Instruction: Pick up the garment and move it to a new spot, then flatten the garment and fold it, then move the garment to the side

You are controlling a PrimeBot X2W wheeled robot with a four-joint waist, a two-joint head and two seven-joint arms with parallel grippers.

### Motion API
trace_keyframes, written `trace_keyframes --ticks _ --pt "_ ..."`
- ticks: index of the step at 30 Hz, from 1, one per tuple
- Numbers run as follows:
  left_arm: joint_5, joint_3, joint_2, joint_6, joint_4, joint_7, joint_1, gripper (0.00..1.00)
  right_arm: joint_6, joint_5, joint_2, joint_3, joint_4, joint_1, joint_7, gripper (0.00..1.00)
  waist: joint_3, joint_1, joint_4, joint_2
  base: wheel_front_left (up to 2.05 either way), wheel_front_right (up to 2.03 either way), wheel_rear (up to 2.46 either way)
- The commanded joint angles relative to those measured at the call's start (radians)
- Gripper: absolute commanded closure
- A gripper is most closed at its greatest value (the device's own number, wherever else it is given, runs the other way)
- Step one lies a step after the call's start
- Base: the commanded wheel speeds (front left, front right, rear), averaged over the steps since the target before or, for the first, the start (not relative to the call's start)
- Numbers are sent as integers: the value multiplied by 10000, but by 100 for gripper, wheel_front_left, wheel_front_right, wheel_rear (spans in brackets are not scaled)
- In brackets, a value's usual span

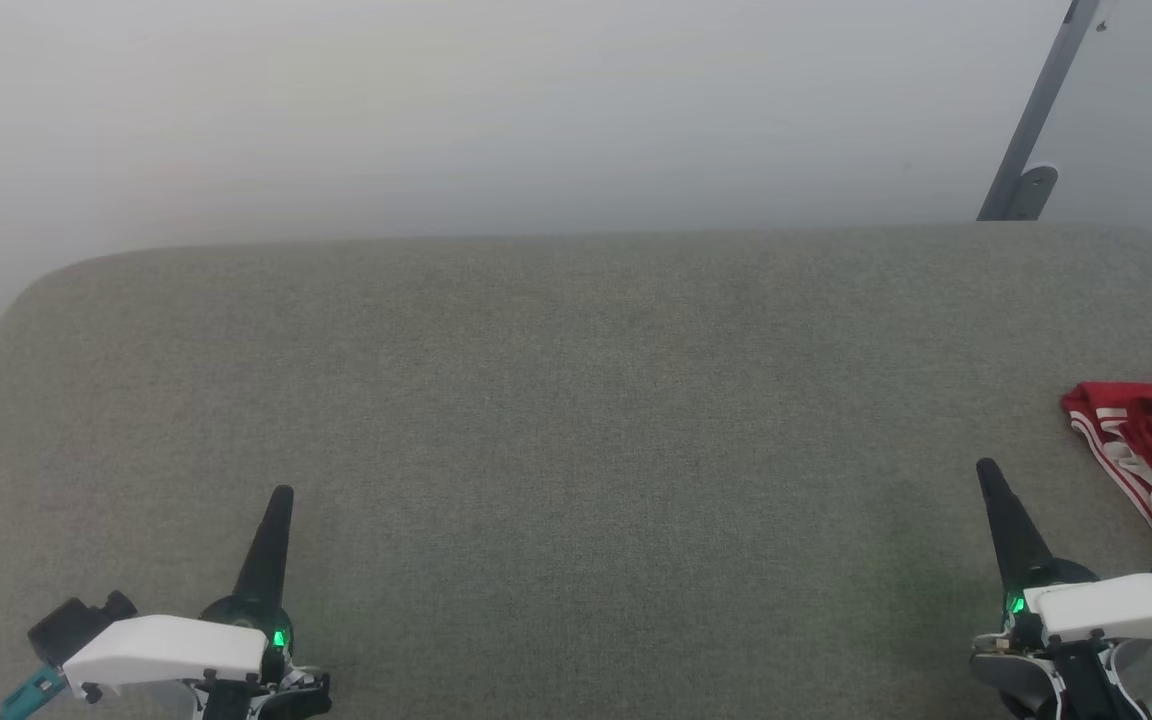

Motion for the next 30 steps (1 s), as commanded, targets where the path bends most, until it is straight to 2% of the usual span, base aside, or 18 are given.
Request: trace_keyframes --ticks 1,30 --pt "-210 59 -10 -20 -13 95 -191 100 4 186 15 -35 -40 -145 70 100 3 0 -4 0 0 0 0" --pt "-2095 207 -156 -26 274 670 -632 100 4 2041 199 -89 210 -456 527 100 99 0 -140 0 0 0 0"
